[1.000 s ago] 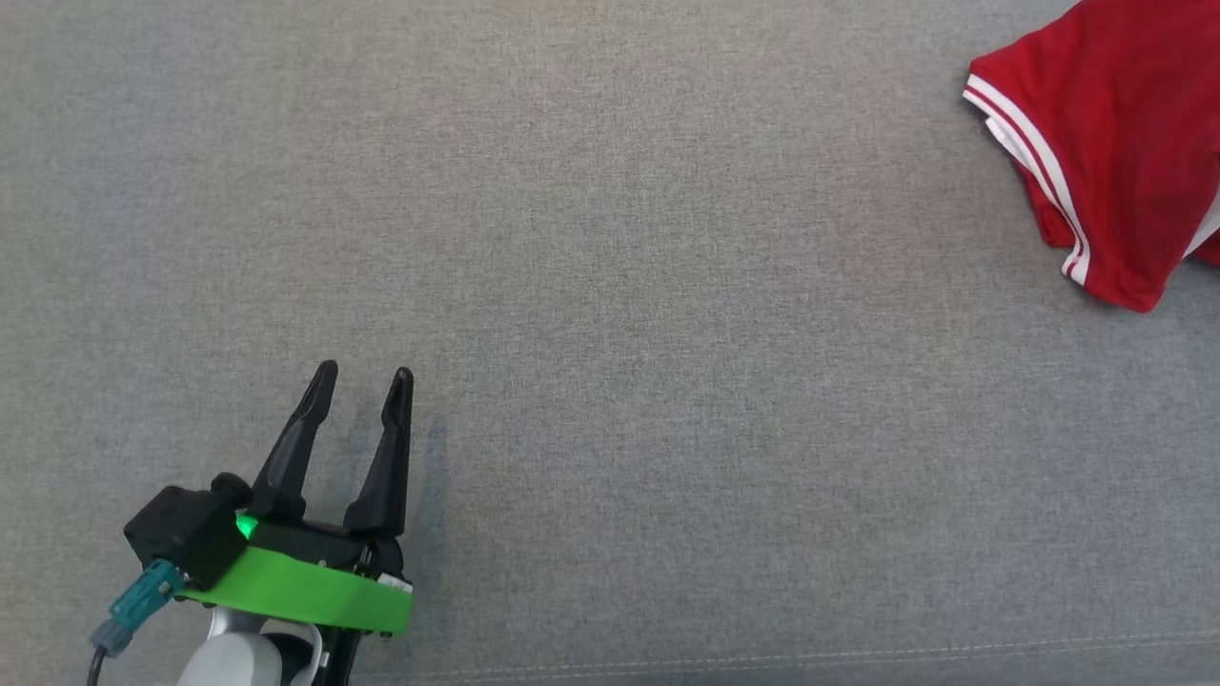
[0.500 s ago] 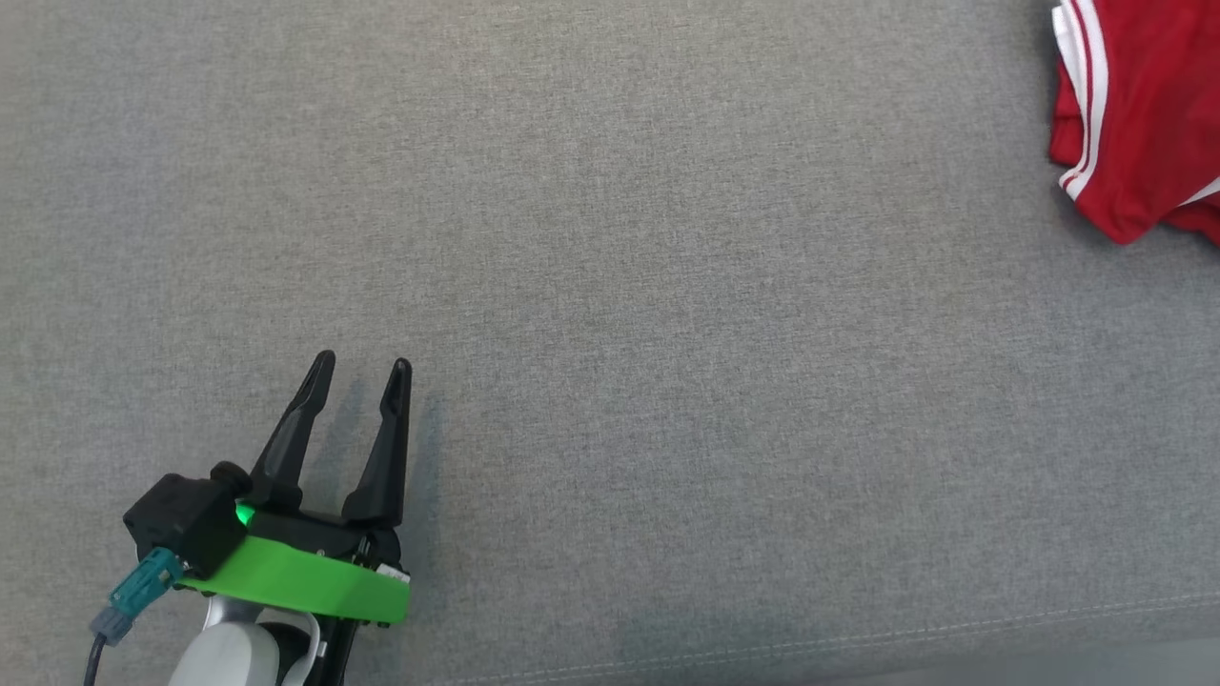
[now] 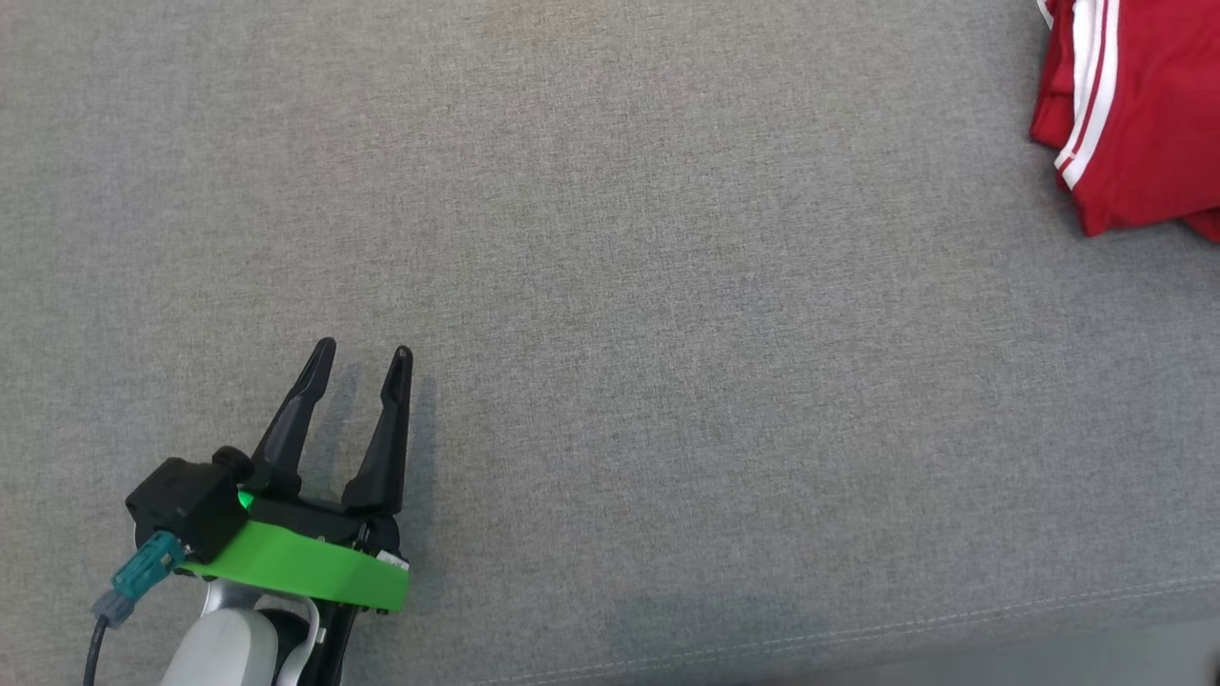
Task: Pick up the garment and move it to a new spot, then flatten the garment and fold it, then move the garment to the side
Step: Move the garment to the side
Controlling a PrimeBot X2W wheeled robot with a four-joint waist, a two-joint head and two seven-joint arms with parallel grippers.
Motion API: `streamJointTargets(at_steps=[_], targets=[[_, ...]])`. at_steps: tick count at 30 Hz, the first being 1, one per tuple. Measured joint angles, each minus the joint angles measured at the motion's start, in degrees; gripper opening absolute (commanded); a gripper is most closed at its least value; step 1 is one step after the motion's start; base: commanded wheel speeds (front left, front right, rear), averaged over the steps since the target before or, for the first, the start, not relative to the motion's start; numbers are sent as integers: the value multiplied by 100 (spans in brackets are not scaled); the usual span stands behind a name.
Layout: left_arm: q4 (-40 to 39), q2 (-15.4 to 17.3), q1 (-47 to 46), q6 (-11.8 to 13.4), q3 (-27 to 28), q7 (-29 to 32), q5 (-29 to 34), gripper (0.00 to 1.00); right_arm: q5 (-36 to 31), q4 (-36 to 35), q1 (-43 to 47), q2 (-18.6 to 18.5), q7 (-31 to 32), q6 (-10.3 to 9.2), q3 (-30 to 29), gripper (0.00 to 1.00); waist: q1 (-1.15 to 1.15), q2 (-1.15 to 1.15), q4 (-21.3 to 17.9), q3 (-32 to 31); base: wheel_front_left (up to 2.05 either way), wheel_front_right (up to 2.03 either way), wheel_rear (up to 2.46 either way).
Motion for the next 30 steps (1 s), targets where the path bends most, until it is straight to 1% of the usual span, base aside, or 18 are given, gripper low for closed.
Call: streamJointTargets(at_steps=[3,5,8,12,16,19,23,30], targets=[[88,2,0,0,26,-2,0,100,-63,-34,-2,186,-447,0,16,100,0,0,-43,-50,0,0,0],[113,0,0,0,24,-2,0,100,-231,-110,-3,205,-698,1,59,100,0,0,-68,-92,0,0,0],[155,-2,-1,0,46,-10,0,100,-304,-241,-7,250,-1149,0,38,100,0,0,-100,-173,0,0,0],[282,-1,-1,0,208,-59,-1,100,-434,-421,12,368,-1697,-1,46,100,0,0,-137,-317,0,0,0],[453,21,7,23,443,-110,-10,100,-530,-534,268,584,-2160,-12,38,100,0,0,-174,-501,0,0,0],[595,47,57,112,634,-113,-24,100,-530,-572,610,789,-2415,-55,62,100,0,0,-202,-663,0,0,0],[795,101,231,171,791,-129,-58,100,-480,-626,1116,1078,-2441,-59,104,100,0,0,-231,-903,0,0,0],[1132,123,388,359,949,-155,-32,100,-555,-794,1844,1455,-2457,-101,246,100,0,0,-236,-1362,0,0,0]])
